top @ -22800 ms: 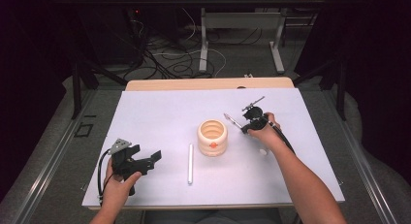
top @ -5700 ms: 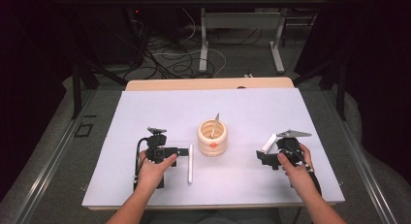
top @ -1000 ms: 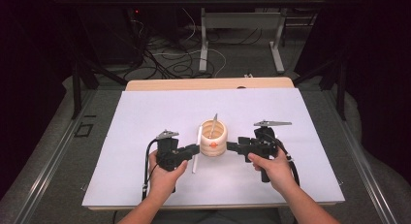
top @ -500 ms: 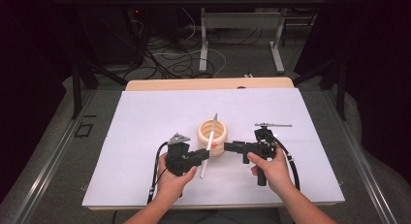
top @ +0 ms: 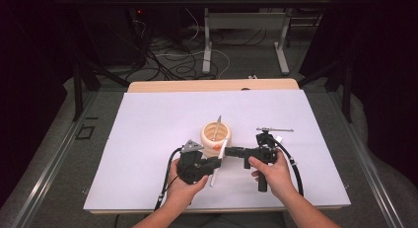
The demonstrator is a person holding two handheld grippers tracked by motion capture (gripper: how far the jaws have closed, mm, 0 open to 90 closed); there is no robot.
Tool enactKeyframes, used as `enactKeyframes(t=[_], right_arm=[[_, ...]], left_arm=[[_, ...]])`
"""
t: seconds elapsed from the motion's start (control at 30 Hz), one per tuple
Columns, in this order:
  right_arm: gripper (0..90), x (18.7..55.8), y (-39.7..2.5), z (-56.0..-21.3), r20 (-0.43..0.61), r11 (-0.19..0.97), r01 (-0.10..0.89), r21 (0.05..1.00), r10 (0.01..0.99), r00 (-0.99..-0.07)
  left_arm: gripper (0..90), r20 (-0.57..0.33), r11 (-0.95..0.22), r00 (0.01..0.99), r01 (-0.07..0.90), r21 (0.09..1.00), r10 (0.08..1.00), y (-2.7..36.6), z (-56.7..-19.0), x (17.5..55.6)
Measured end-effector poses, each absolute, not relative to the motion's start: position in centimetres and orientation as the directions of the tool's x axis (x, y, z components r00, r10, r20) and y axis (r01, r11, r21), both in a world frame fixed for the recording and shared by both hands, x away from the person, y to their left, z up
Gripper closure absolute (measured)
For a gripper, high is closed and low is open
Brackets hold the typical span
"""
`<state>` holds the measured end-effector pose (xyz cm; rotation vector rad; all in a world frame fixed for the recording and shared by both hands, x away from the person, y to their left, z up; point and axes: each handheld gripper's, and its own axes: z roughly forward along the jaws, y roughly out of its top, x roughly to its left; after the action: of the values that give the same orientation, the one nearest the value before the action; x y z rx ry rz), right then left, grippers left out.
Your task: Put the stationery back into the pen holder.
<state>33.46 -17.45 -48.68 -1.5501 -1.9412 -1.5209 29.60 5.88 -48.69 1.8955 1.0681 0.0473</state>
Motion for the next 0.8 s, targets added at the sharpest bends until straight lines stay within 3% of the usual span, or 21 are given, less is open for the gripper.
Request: enactKeyframes(t=[0.8], right_arm=[[71.4, 33.5, -17.0, -49.4, 0.774, -0.122, 0.876, 0.467, 0.535, -0.339]], left_arm=[[78.5, -0.368, -0.228, 0.664, 0.633, 0.740, 0.651, 4.5, -48.9, 28.8]])
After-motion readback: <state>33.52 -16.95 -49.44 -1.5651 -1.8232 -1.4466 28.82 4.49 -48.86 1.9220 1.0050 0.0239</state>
